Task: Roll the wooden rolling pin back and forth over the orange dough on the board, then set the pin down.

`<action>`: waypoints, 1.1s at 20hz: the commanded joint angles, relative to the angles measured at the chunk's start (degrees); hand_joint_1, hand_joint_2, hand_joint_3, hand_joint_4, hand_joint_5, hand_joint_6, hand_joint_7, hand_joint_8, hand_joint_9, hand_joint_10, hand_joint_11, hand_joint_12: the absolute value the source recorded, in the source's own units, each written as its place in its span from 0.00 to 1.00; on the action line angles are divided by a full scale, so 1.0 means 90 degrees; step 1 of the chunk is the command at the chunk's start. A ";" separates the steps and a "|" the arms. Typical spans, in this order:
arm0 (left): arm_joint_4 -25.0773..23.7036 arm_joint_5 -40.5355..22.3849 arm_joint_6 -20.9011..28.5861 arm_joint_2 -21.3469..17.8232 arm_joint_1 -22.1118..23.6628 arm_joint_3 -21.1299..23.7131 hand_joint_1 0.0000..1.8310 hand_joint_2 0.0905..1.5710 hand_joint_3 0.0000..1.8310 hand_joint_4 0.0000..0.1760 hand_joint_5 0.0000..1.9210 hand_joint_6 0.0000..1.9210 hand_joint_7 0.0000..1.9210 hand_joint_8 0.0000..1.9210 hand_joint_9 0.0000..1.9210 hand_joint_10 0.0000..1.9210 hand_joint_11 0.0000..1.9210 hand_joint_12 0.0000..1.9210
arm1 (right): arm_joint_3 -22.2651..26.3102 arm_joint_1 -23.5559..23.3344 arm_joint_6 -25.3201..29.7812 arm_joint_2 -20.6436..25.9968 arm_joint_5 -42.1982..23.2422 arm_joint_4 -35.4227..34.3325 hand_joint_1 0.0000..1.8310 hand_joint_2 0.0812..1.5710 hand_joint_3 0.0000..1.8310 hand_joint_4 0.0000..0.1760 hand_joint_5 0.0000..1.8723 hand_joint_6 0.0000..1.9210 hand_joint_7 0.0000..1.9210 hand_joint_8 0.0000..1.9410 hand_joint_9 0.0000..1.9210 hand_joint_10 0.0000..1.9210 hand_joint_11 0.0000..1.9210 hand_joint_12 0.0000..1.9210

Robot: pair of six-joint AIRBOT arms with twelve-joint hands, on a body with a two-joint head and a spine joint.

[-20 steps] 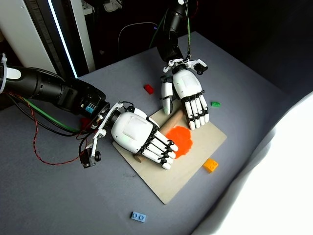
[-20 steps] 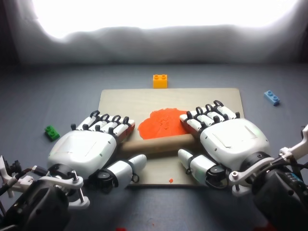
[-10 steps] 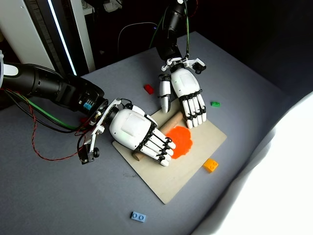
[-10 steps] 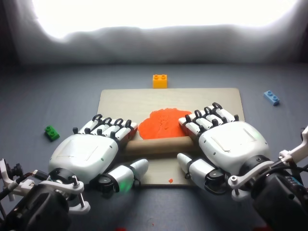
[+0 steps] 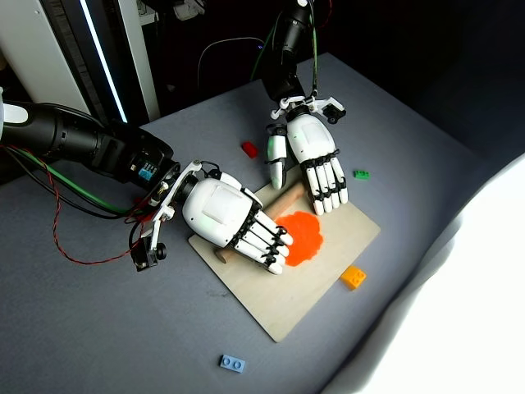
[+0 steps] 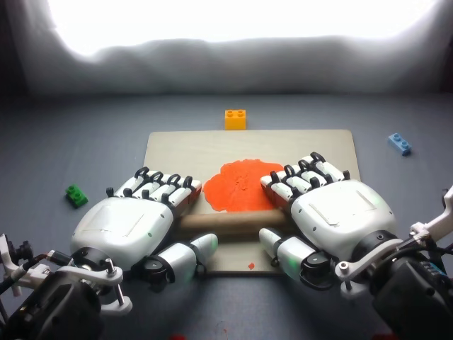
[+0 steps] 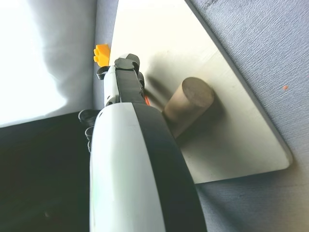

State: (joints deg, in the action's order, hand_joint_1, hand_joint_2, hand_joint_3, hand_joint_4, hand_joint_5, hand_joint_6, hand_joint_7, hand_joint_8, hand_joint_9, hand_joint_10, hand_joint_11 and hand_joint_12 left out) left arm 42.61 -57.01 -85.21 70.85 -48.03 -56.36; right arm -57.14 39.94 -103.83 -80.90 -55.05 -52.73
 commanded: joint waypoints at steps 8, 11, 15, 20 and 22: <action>-0.0298 -0.0630 0.0023 -0.0060 0.0008 0.0013 0.00 0.91 0.00 0.00 0.10 0.00 0.10 0.00 0.09 0.00 0.00 0.18 | 0.0034 -0.0190 -0.0039 0.0070 -0.0507 0.0393 0.00 0.92 0.00 0.00 0.13 0.01 0.12 0.00 0.09 0.00 0.00 0.08; -0.0298 -0.0629 0.0022 -0.0096 0.0051 0.0030 0.00 0.90 0.00 0.00 0.10 0.00 0.10 0.00 0.08 0.00 0.00 0.18 | 0.0034 -0.0265 -0.0039 0.0105 -0.0509 0.0393 0.00 0.93 0.00 0.00 0.13 0.01 0.13 0.00 0.10 0.00 0.00 0.13; -0.0297 -0.0557 -0.0031 -0.0232 0.0237 0.0075 0.00 0.90 0.00 0.00 0.10 0.00 0.11 0.00 0.08 0.00 0.00 0.17 | 0.0034 -0.0336 -0.0043 0.0143 -0.0509 0.0397 0.00 0.93 0.00 0.00 0.12 0.00 0.12 0.00 0.09 0.00 0.00 0.11; -0.0211 -0.0019 -0.0311 -0.0554 0.0782 0.0185 0.00 0.89 0.00 0.00 0.08 0.00 0.10 0.00 0.07 0.00 0.00 0.17 | 0.0035 -0.0548 -0.0031 0.0244 -0.0510 0.0437 0.00 0.93 0.00 0.00 0.12 0.00 0.11 0.00 0.08 0.00 0.00 0.09; -0.0069 0.0303 -0.0557 -0.0748 0.1068 0.0288 0.00 0.89 0.00 0.00 0.08 0.00 0.10 0.00 0.08 0.00 0.00 0.17 | 0.0067 -0.0716 -0.0034 0.0362 -0.0454 0.0445 0.00 0.92 0.00 0.00 0.13 0.01 0.12 0.00 0.08 0.00 0.00 0.10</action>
State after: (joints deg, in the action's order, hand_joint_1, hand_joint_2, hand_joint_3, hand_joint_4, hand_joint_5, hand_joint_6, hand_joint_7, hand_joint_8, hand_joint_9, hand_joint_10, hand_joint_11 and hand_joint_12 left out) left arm 44.64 -49.98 -90.41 64.12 -38.09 -53.69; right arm -56.42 33.69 -104.01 -77.69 -54.04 -52.75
